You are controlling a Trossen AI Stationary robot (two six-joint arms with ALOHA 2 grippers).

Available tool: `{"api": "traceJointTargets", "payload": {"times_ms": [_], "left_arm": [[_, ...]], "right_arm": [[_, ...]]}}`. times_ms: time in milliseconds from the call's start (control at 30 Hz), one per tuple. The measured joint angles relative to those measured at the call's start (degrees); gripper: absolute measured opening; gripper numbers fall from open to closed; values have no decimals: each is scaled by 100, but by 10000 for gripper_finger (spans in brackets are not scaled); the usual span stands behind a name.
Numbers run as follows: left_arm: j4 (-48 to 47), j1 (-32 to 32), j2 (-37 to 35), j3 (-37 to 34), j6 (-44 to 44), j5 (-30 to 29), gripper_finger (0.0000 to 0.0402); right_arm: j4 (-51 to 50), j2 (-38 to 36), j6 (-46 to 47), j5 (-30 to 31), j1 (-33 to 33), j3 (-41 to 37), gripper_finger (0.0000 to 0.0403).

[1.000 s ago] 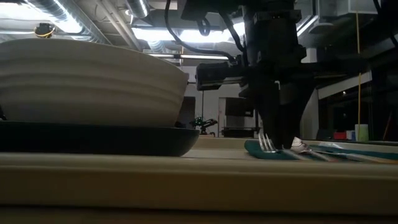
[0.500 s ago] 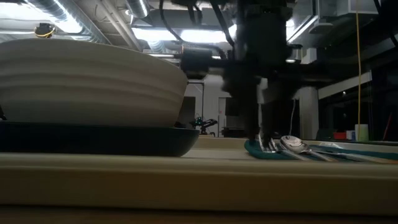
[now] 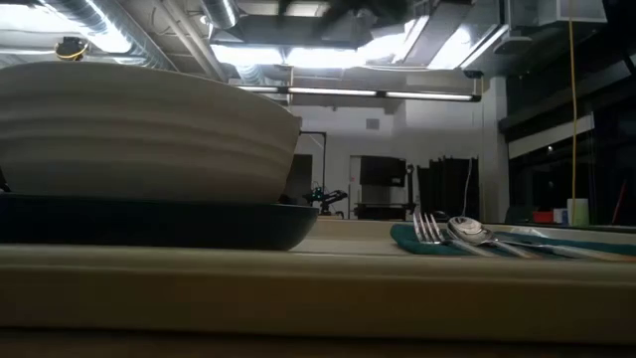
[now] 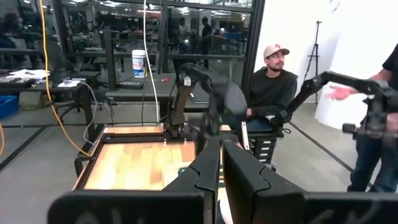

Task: Set up tray
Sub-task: Return to Home Position

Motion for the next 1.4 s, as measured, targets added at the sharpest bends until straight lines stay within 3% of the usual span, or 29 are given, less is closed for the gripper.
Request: {"api": "traceJointTargets", "payload": {"times_ms": [267,433,533,733,967,1100,1233,1400], "left_arm": [[59,1,18,-107,-38,9,11],[17,138,17,-103,-325,8,14],[-9,311,17,-103,-355,7,15],[-10,739,15,-103,-174,-400,11],[2,1099,9,-404,-994,-477,15],[8,1254,9,-836,-1132,-509,11],[-1,1334,15,-1247,-1217,-615,12],[291,1392,11,-1749,-1898,-789,17]], "right_arm": [[339,-124,-4187,148,-1069,1794,170],[326,-800,-5081,-96,-1371,1271,170],[74,-1286,-5321,69,-1424,754,170],[568,-3072,-5362,651,-1437,-1623,170],[3595,-6096,-5376,522,-1244,-5876,170],[5067,-7660,-5316,110,-1142,-7852,170],[6314,-8995,-5202,-294,-1125,-9257,170],[7160,-10351,-5275,-625,-1125,-10350,170]]}}
